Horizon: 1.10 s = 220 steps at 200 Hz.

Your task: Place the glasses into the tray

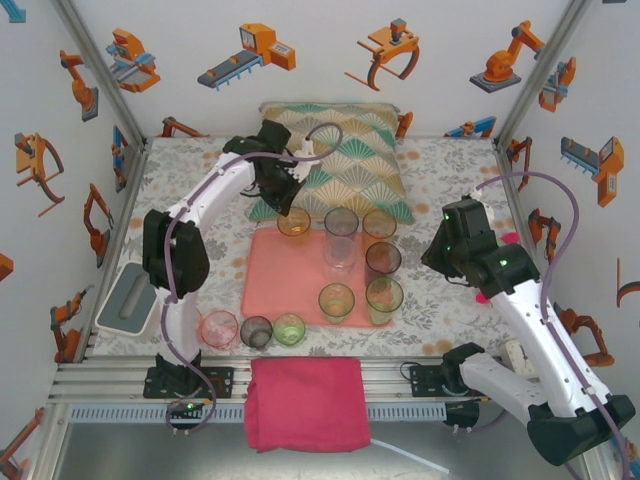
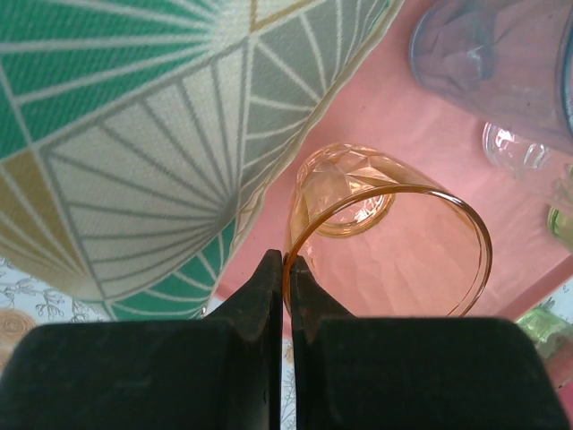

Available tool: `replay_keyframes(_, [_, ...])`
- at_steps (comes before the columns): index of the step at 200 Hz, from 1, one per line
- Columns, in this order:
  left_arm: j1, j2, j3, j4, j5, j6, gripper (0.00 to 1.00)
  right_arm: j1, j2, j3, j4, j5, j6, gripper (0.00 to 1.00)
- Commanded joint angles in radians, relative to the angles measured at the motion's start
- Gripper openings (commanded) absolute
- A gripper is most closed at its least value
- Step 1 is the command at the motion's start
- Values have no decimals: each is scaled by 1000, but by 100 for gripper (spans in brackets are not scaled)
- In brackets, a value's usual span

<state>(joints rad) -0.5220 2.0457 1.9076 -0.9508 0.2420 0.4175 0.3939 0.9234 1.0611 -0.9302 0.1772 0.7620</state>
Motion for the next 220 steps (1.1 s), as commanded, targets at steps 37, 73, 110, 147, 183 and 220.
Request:
replay_keyframes(37, [-37,41,32,9,-15,-20,7,-16,-12,-1,-21,33,-20,30])
replay_keyframes(73, [-54,66,55,23,-22,-36,7,-23,-10,1,-21,26,-27,30])
replay_keyframes(110, [-76,92,76,28,-45,-35,7,-26,-23,0,-31,28,-33,30])
replay_keyframes(147, [-83,98,79,26,-63,-25,7,-33,-34,-12,-35,28,-33,30])
replay_keyframes(183, [-83,86,48,26,-76,-15,7,-36,-34,-13,-34,25,-33,30])
replay_keyframes(220, [-84,78,33,33,-76,-19,7,-37,-34,-15,-29,22,-33,30])
